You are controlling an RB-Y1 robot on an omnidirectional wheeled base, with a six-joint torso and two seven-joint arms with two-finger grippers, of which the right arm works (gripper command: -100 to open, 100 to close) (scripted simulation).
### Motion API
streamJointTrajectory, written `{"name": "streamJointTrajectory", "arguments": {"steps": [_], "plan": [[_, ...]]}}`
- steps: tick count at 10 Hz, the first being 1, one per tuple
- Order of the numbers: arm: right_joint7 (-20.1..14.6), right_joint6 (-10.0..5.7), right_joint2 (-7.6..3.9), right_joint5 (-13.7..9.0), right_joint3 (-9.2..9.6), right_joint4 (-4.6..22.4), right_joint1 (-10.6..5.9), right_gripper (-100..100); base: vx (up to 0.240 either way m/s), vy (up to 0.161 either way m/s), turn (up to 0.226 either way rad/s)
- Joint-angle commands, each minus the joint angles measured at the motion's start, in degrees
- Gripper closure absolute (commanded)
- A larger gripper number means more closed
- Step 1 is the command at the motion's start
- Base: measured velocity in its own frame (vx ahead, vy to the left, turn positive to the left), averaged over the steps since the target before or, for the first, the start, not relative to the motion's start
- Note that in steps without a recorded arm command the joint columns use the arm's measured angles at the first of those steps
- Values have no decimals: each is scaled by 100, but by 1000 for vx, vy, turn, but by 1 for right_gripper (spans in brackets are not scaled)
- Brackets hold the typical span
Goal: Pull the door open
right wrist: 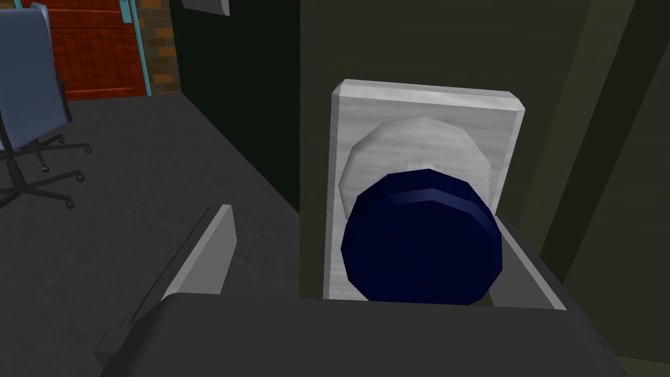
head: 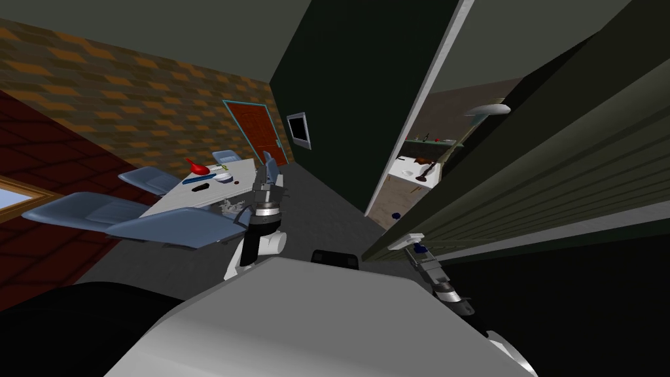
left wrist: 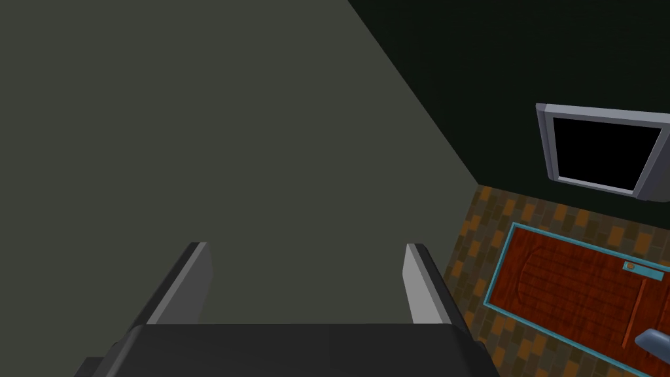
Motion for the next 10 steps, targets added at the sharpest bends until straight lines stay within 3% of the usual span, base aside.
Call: {"name": "streamJointTrajectory", "arguments": {"steps": [1, 6, 7, 10], "plan": [[-89, 195, 17, 10, 33, 178, 52, 100, 18, -26, 52], [-368, 806, 64, 42, 137, 739, 221, 100, 10, 0, 56], [-368, 806, 64, 42, 137, 739, 221, 100, 1, 1, 13], [-579, 1267, 94, 65, 216, 1170, 358, 100, -4, -7, 54]]}}
